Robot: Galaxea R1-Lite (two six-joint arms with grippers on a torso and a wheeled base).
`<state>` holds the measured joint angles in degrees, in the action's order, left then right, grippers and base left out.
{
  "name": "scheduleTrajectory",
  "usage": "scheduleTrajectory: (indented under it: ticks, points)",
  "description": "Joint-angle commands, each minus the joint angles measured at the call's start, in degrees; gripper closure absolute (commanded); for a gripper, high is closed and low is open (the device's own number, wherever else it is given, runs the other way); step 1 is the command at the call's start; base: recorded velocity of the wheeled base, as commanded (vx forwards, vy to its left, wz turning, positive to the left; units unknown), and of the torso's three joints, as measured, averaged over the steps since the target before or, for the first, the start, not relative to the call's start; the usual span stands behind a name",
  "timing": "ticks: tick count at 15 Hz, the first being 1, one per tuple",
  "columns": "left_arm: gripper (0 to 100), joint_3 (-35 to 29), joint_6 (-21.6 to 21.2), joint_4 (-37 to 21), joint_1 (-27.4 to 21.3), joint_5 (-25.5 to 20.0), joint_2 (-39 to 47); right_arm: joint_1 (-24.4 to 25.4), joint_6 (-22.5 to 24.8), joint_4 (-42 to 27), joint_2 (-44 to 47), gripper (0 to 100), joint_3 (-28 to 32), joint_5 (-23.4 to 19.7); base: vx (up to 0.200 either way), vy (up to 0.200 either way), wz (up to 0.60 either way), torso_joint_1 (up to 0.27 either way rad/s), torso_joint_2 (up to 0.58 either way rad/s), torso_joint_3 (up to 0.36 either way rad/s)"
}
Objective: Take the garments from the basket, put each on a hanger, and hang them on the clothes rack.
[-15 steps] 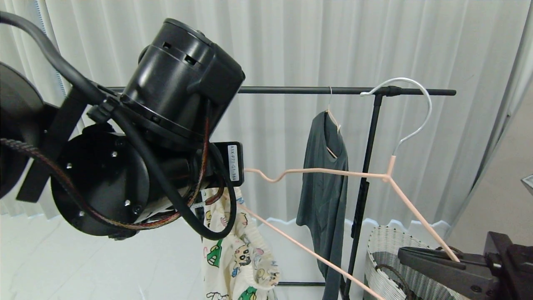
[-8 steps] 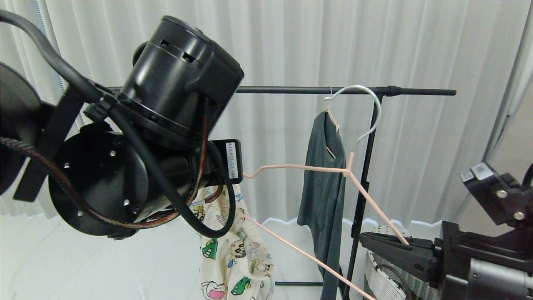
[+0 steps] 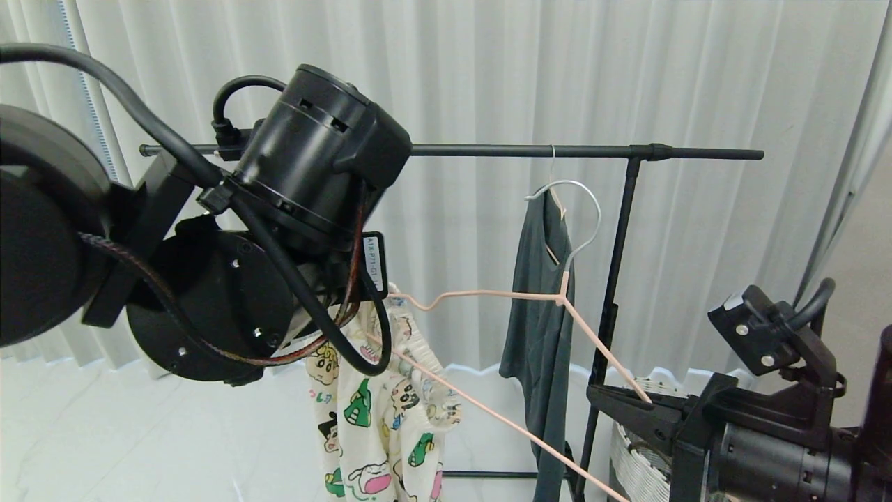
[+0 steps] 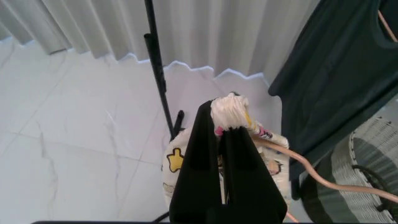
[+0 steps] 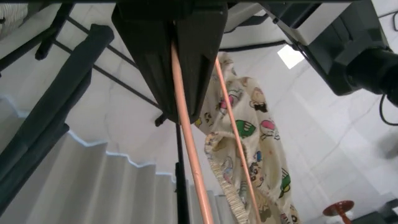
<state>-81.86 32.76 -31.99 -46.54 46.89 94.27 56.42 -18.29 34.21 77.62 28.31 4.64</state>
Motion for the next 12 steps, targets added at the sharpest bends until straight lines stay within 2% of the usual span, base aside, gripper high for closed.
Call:
scheduleTrajectory:
  ticks: [1, 4, 5, 8, 12]
  points:
    - [100, -0.2, 0.0, 0.0, -0.6, 0.0, 0.4, 0.1, 0.0, 0.5, 0.3, 100, 0.4, 0.0, 0.000, 0.000, 0.00, 0.000, 0.00, 0.000]
    - [100, -1.2, 0.4, 0.0, -3.9, -0.3, 0.3, 0.3, 0.0, 0.8, 1.7, 100, 2.0, -0.1, 0.000, 0.000, 0.00, 0.000, 0.00, 0.000]
    - [100, -2.3, 1.7, 0.0, -5.2, -0.6, 0.5, 0.7, -0.1, 0.8, 2.4, 100, 2.5, -0.1, 0.000, 0.000, 0.00, 0.000, 0.00, 0.000]
    - [100, -5.2, 2.8, 0.0, -8.4, -3.1, 0.5, 3.5, -0.3, 1.3, 4.5, 100, 3.3, -0.1, 0.000, 0.000, 0.00, 0.000, 0.00, 0.000]
    - [100, -9.4, 2.9, 0.0, -11.3, -6.6, 0.3, 5.2, -1.6, 7.3, 8.8, 100, 3.7, 0.0, 0.000, 0.000, 0.00, 0.000, 0.00, 0.000]
